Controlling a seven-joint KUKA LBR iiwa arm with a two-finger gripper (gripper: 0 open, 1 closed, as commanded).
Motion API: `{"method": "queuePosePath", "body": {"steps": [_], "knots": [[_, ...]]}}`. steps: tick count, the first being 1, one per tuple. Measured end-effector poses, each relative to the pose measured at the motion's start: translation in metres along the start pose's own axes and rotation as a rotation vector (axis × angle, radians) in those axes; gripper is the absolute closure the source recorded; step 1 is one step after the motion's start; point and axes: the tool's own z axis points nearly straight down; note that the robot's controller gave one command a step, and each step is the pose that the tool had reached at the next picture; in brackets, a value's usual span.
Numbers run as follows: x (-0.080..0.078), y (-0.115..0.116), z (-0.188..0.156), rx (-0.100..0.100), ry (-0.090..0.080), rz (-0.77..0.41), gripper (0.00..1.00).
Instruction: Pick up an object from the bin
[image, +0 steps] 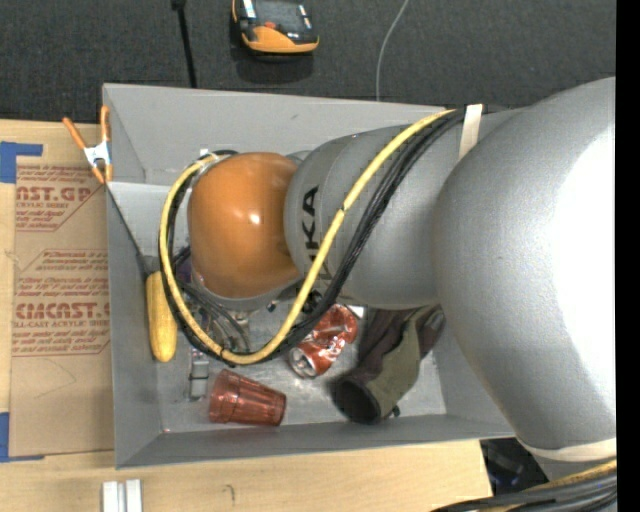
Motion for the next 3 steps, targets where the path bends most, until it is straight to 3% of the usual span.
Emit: {"method": "queuePosePath", "body": {"steps": [1, 2, 3], "knots": [[-0.002, -0.001, -0.005, -0.002, -0.007, 0.003, 0.0], [0.022, -0.044, 0.063, -0.001, -0.009, -0.129, 0.0], [0.028, -0.064, 0.022, 0.001, -0.004, -0.207, 0.0]]}}
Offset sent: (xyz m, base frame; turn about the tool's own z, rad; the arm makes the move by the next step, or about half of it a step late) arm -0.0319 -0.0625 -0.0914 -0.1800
